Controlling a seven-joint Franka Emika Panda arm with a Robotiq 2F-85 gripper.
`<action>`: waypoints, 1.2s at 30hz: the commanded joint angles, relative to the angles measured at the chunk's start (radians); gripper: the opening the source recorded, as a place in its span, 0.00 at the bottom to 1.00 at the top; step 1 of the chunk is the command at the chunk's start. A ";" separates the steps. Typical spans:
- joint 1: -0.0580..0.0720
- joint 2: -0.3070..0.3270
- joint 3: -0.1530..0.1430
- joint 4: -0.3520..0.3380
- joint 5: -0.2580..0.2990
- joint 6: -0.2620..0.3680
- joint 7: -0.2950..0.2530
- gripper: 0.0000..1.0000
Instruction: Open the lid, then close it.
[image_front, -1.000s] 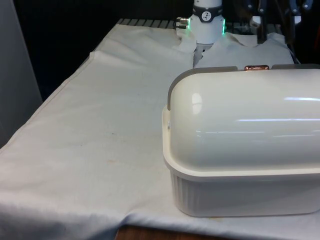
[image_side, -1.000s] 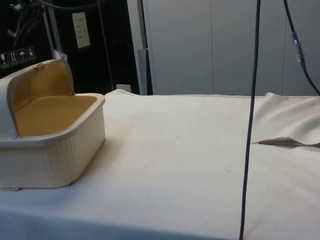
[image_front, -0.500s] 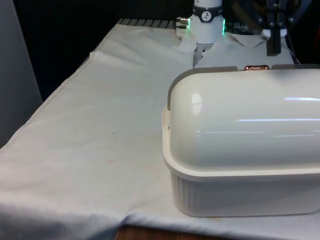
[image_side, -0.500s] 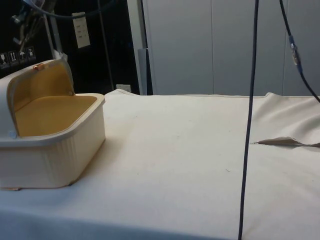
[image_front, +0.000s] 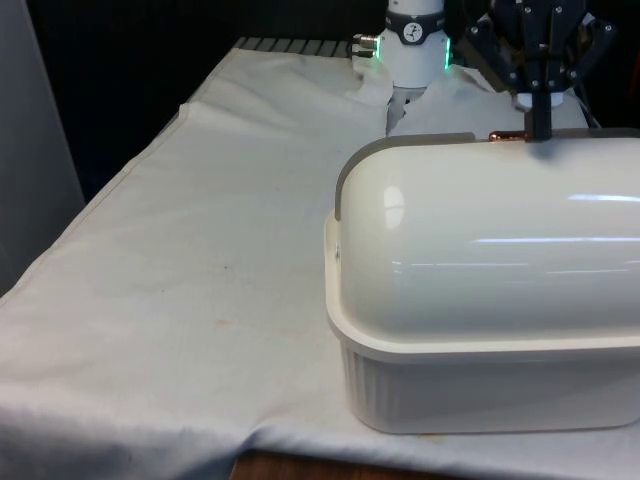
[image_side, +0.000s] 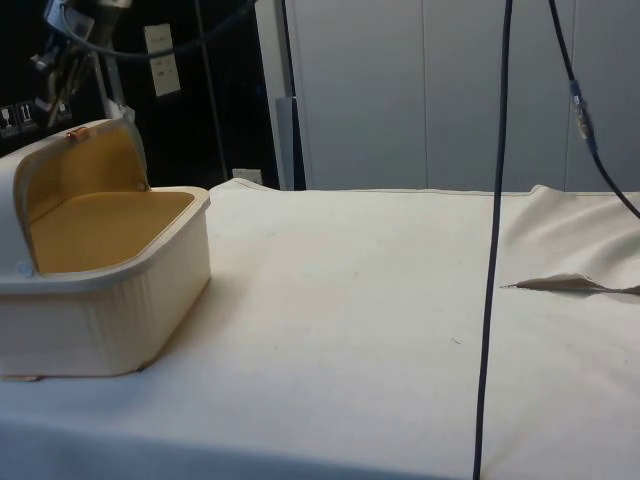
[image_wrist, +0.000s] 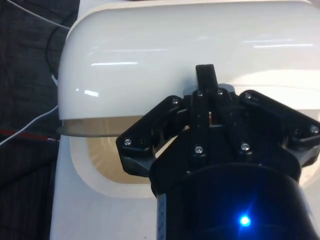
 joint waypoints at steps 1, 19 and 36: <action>-0.003 -0.005 0.003 -0.007 0.003 -0.003 -0.004 0.00; -0.002 -0.001 -0.005 -0.004 -0.001 -0.033 -0.008 0.00; 0.000 -0.014 -0.009 0.007 -0.014 -0.120 -0.006 0.00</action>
